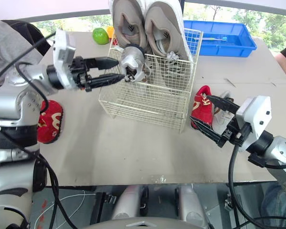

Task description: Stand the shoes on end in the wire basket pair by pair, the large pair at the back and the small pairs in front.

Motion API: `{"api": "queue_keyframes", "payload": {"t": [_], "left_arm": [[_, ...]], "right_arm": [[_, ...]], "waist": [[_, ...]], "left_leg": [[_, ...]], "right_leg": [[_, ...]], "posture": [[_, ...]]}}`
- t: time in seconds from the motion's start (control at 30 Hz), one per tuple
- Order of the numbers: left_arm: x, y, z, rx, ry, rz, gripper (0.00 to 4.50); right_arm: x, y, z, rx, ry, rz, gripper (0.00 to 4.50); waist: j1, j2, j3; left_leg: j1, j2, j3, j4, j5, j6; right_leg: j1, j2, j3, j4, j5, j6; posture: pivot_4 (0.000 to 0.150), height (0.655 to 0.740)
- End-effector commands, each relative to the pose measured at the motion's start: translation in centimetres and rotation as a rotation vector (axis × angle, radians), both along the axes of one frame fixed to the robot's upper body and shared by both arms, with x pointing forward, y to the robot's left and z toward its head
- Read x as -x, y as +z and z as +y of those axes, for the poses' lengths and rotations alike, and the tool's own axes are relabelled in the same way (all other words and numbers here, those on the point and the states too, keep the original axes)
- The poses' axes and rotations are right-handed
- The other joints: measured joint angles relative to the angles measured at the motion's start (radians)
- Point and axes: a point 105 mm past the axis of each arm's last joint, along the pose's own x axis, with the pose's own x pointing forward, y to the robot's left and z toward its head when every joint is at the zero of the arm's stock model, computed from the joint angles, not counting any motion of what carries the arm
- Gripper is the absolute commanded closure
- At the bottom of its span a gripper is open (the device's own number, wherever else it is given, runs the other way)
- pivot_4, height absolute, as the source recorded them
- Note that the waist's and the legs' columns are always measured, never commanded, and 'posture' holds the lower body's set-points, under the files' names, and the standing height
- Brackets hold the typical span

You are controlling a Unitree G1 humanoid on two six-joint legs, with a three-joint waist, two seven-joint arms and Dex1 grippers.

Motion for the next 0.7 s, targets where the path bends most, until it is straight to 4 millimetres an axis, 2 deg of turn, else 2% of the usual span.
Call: {"api": "queue_keyframes", "payload": {"t": [0.03, 0.1, 0.17, 0.3, 0.37, 0.5, 0.7], "left_arm": [[4.1, 1.1, -1.1, 0.060, -0.158, 0.011, 1.35], [5.2, 0.7, -1.9, 0.093, -0.192, 0.055, 1.35], [6.3, -0.8, -3.1, 0.068, -0.223, 0.083, 1.35], [7.8, -2.6, -4.8, 0.050, -0.265, 0.108, 1.35], [8.4, -3.1, -5.2, 0.029, -0.281, 0.096, 1.35], [9.1, -3.4, -5.6, 0.050, -0.280, 0.093, 1.35], [9.5, -3.7, -5.8, 0.061, -0.249, 0.086, 1.35]], "right_arm": [[-2.5, -1.7, -4.7, 0.035, -0.294, 0.122, 1.11], [-3.2, -2.4, -6.2, 0.068, -0.352, 0.181, 1.11], [-4.7, -3.2, -7.4, 0.051, -0.388, 0.290, 1.11], [-7.0, -4.0, -8.5, 0.032, -0.412, 0.447, 1.11], [-7.7, -4.0, -9.0, 0.046, -0.431, 0.486, 1.11], [-8.5, -3.1, -10.3, -0.055, -0.394, 0.602, 1.11], [-10.0, -2.8, -11.6, -0.069, -0.368, 0.658, 1.11]], "waist": [[0.000, 0.000, 0.000], [0.005, 0.001, 0.000], [0.007, 0.001, 0.000], [0.001, 0.002, 0.000], [0.003, 0.002, 0.000], [0.003, 0.003, 0.001], [0.001, 0.003, 0.001]], "left_leg": [[0.000, 0.000, 0.000, 0.000, 0.000, 0.000], [0.000, -0.001, -0.001, 0.000, 0.000, 0.000], [0.000, -0.002, -0.002, 0.000, 0.000, 0.000], [0.016, -0.003, 0.001, -0.003, 0.000, 0.000], [0.016, -0.003, 0.002, -0.003, 0.000, 0.000], [0.016, -0.003, 0.003, -0.004, 0.000, 0.000], [0.016, -0.003, 0.005, -0.005, -0.001, 0.001]], "right_leg": [[0.000, 0.000, 0.000, 0.000, 0.000, 0.000], [0.000, 0.000, -0.001, 0.000, 0.000, 0.000], [0.001, 0.000, -0.002, 0.000, 0.000, 0.000], [0.016, 0.000, 0.001, -0.003, -0.001, -0.002], [0.015, 0.000, 0.002, -0.003, -0.002, -0.004], [0.014, 0.001, 0.004, -0.003, -0.001, -0.001], [0.014, 0.001, 0.004, -0.004, -0.001, -0.001]], "posture": [[0.150, 0.7400], [0.150, 0.7400], [0.150, 0.7400], [0.150, 0.7400], [0.150, 0.7400], [0.150, 0.7400], [0.150, 0.7400]]}}
